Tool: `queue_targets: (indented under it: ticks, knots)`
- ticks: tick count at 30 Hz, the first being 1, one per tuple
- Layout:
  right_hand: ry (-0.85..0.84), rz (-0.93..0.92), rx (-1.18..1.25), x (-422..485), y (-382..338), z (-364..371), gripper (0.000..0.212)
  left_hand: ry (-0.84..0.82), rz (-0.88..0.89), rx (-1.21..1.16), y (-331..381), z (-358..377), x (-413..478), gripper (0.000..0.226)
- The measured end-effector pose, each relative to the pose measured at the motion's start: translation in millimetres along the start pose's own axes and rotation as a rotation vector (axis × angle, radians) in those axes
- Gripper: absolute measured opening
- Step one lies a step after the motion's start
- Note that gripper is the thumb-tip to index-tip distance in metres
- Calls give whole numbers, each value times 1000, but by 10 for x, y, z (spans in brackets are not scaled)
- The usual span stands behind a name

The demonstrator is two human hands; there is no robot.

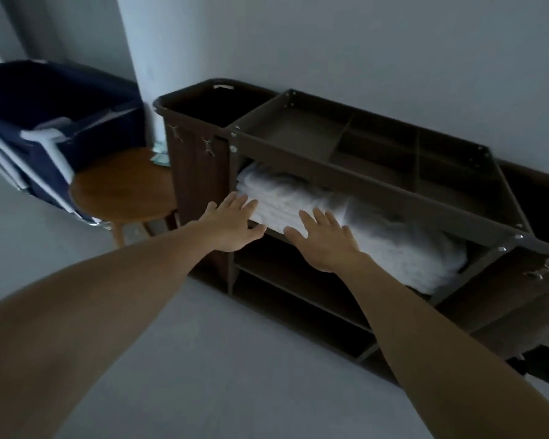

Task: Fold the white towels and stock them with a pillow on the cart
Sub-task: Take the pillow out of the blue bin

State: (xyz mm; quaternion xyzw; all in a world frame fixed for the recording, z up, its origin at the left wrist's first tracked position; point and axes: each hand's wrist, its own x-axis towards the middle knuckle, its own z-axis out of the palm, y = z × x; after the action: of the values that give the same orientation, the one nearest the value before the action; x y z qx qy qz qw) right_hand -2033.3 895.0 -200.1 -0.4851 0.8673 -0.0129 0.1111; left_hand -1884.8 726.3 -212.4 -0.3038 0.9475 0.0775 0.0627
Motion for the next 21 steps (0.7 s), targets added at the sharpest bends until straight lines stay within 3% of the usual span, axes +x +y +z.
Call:
queue_targets:
  ticks: [14, 21]
  knots:
    - [-14, -286, -78, 603, -3373, -5, 80, 80, -358, -102, -3242, -580, -1451, 78]
    - [-26, -381, -119, 1247, -4346, -32, 80, 112, -430, -46, -4287, -662, -1397, 78]
